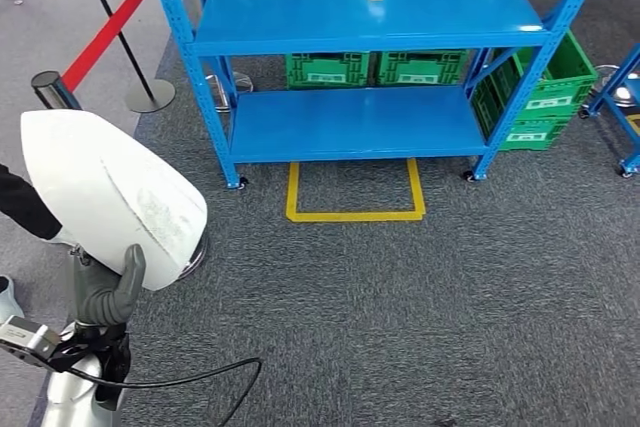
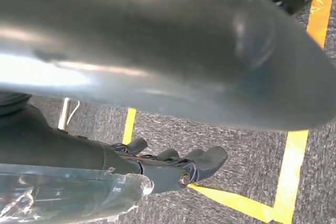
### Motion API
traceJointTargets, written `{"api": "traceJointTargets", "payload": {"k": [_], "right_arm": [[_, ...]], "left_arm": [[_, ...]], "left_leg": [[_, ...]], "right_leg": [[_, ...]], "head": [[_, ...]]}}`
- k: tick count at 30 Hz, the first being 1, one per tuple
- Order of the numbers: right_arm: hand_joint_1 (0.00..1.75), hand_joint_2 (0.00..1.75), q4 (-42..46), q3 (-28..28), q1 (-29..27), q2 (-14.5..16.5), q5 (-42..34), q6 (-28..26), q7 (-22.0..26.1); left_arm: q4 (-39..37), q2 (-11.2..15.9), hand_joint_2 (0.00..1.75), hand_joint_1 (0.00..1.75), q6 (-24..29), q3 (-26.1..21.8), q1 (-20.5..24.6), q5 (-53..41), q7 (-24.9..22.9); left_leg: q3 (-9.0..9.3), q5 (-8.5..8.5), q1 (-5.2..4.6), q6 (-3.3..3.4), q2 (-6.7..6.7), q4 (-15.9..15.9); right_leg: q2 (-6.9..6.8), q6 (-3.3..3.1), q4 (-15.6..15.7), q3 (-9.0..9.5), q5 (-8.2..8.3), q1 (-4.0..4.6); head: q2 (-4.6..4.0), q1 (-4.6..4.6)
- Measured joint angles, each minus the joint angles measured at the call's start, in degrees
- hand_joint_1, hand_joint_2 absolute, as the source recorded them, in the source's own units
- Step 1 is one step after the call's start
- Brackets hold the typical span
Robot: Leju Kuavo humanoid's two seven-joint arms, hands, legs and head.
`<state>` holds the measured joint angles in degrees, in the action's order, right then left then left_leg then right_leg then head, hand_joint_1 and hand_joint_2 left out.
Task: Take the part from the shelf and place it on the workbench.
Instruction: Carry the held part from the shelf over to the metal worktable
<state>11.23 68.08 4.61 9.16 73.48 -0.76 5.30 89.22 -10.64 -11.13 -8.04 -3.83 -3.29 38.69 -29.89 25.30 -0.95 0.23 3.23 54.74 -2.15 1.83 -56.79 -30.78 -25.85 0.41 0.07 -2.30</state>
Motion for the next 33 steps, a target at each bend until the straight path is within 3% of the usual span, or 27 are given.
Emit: {"api": "traceJointTargets", "payload": {"k": [2,3,5,7,8,9,11,12,13,15,17,18,20,22,23,24,25,27,29,30,32,33], "right_arm": [[0.00,0.00,0.0,0.0,-0.1,0.0,-0.1,0.0,0.0],[0.00,0.00,0.0,0.0,-0.1,0.0,-0.1,0.0,-0.1],[0.00,0.00,0.0,0.0,-0.1,0.0,-0.2,0.0,-0.3],[0.00,0.00,0.0,0.0,-0.1,0.0,-0.4,0.0,-0.4],[0.00,0.00,0.0,0.0,-0.1,0.0,-0.4,-0.1,-0.4],[0.00,0.00,0.0,0.0,-0.2,0.0,-0.5,-0.1,-0.4],[0.00,0.00,0.0,0.0,-0.3,0.0,-0.6,-0.3,-0.4],[0.00,0.00,0.0,0.0,-0.3,0.0,-0.6,-0.4,-0.3],[0.00,0.00,0.0,0.0,-0.2,0.0,-0.6,-0.4,-0.2],[0.00,0.00,0.0,0.0,-0.2,0.0,-0.7,-0.6,0.0],[0.00,0.00,0.0,0.0,-0.4,0.0,-0.7,-0.7,0.2],[0.00,0.00,0.0,0.0,-0.6,0.0,-0.7,-0.7,0.3],[0.00,0.00,0.0,0.0,-0.7,0.0,-0.7,-0.8,0.3],[0.00,0.00,0.0,0.0,-0.5,0.0,-0.7,-0.8,0.3],[0.00,0.00,0.0,0.0,-0.5,0.0,-0.7,-0.8,0.4],[0.00,0.00,0.0,0.0,-0.5,0.0,-0.7,-0.8,0.4],[0.00,0.00,0.0,0.1,-0.6,0.0,-0.7,-0.8,0.4],[0.00,0.00,0.0,0.1,-0.6,0.0,-0.7,-0.8,0.3],[0.00,0.00,0.0,0.1,-0.3,0.0,-0.7,-0.8,0.1],[0.00,0.00,0.0,0.1,-0.3,0.0,-0.7,-0.9,-0.1],[0.00,0.00,0.0,0.1,-0.3,0.0,-0.7,-1.1,-0.4],[0.00,0.00,0.0,0.1,-0.4,0.0,-0.7,-1.3,-0.6]], "left_arm": [[0.0,0.0,1.75,1.75,0.0,0.2,0.1,0.0,0.0],[0.0,0.0,1.75,1.75,0.0,0.3,0.2,0.0,0.0],[-0.1,0.0,1.75,1.75,0.0,0.4,0.2,0.0,0.0],[-0.3,0.0,1.75,1.75,0.0,0.4,0.2,0.1,0.0],[-0.4,0.0,1.75,1.75,0.0,0.4,0.1,0.1,0.0],[-0.6,0.0,1.75,1.75,0.0,0.4,0.1,0.1,0.0],[-0.7,0.0,1.75,1.75,0.0,0.5,0.2,0.1,0.0],[-0.8,0.0,1.75,1.75,0.0,0.5,0.2,0.1,0.0],[-0.9,0.0,1.75,1.75,0.1,0.5,0.2,0.0,0.0],[-1.1,0.0,1.75,1.75,0.3,0.5,0.2,0.0,0.0],[-1.3,-0.2,1.75,1.75,0.6,0.5,0.2,-0.2,0.0],[-1.4,-0.3,1.75,1.75,0.7,0.6,0.3,-0.2,0.0],[-1.5,-0.4,1.75,1.75,0.8,0.6,0.3,-0.3,0.0],[-1.8,-0.4,1.75,1.75,0.8,0.5,0.2,-0.3,0.0],[-1.9,-0.4,1.75,1.75,0.8,0.5,0.2,-0.3,0.0],[-2.1,-0.4,1.75,1.75,0.8,0.5,0.2,-0.3,0.0],[-2.2,-0.4,1.75,1.75,0.9,0.5,0.2,-0.3,0.0],[-2.5,-0.5,1.75,1.75,1.0,0.5,0.3,-0.5,0.0],[-2.9,-0.5,1.75,1.75,1.3,0.5,0.5,-0.5,-0.3],[-3.1,-0.5,1.75,1.75,1.8,0.5,0.6,-0.3,-0.7],[-3.5,-0.8,1.75,1.75,3.8,0.4,1.1,0.1,-1.6],[-3.6,-1.0,1.75,1.75,5.3,0.4,1.3,0.1,-2.0]], "left_leg": [[-0.25,0.17,0.11,-0.57,0.33,0.3],[-0.69,1.04,0.19,-0.91,-0.15,1.2],[-3.10,4.71,0.42,-1.56,-1.75,6.5],[-6.60,8.45,0.60,-1.84,-2.60,14.2],[-7.56,8.94,0.64,-1.84,-2.73,16.4],[-7.52,8.26,0.67,-1.76,-2.85,16.6],[-4.53,4.52,0.77,-1.41,-3.75,11.1],[-2.54,2.73,0.83,-1.20,-5.03,7.3],[-0.90,1.75,0.99,-1.04,-6.16,4.0],[0.26,1.39,1.09,-0.73,-7.41,1.0],[-0.01,1.23,1.14,-0.21,-6.42,0.9],[-0.09,1.04,1.19,0.11,-5.82,0.8],[-0.23,0.76,1.25,0.62,-4.40,0.7],[-0.41,0.67,1.10,0.83,-2.86,0.7],[-0.47,0.64,1.04,0.86,-2.08,0.7],[-0.50,0.63,1.01,0.88,-1.37,0.7],[-0.47,0.64,1.00,0.87,-0.71,0.7],[-0.34,0.72,0.90,0.69,0.46,0.8],[-0.32,0.78,0.56,0.26,1.42,0.9],[-0.36,0.75,0.41,0.02,1.87,1.0],[-0.44,0.81,0.38,-0.54,2.53,1.1],[-0.62,1.29,0.48,-0.89,1.92,1.5]], "right_leg": [[0.92,-0.80,0.0,-0.44,0.48,-0.04],[1.34,-1.19,0.1,-0.66,0.75,-0.15],[2.18,-1.76,0.2,-1.23,1.32,-0.34],[3.19,-1.91,0.2,-1.97,1.84,-0.36],[3.78,-1.88,0.2,-2.30,2.08,-0.36],[4.40,-1.81,0.1,-2.55,2.31,-0.36],[5.72,-1.54,0.1,-2.84,2.71,-0.38],[6.37,-1.34,0.0,-2.99,2.88,-0.30],[7.00,-1.10,-0.1,-3.29,3.04,-0.22],[8.10,-0.45,-0.4,-4.15,3.53,-0.20],[8.64,0.24,-0.5,-4.94,3.89,-0.36],[7.88,0.54,-1.1,-5.42,3.35,-0.35],[4.97,1.11,-6.0,-7.62,0.14,-0.30],[2.97,1.62,-13.9,-10.74,-3.85,-0.42],[2.64,1.76,-16.5,-11.55,-4.77,-0.48],[2.47,1.82,-17.0,-11.32,-4.67,-0.52],[2.24,1.80,-15.1,-9.88,-3.56,-0.52],[0.50,1.59,-7.1,-4.93,-0.55,-0.31],[-1.01,0.87,-1.3,-1.73,0.91,0.02],[-1.17,0.49,-0.6,-1.49,0.88,0.18],[0.00,-0.28,-0.6,-1.86,1.21,0.09],[0.51,-0.62,-0.5,-1.99,1.38,-0.04]], "head": [[0.00,0.01],[0.00,-0.02],[0.00,-0.08],[0.00,-0.08],[0.00,-0.08],[0.00,-0.08],[0.00,-0.08],[0.00,-0.08],[0.00,-0.04],[0.00,0.00],[0.00,0.00],[0.00,0.19],[0.00,0.68],[0.00,0.99],[0.00,0.99],[0.00,1.00],[0.00,0.99],[0.00,1.01],[0.00,0.95],[0.00,0.92],[0.00,0.91],[0.00,0.89]]}}
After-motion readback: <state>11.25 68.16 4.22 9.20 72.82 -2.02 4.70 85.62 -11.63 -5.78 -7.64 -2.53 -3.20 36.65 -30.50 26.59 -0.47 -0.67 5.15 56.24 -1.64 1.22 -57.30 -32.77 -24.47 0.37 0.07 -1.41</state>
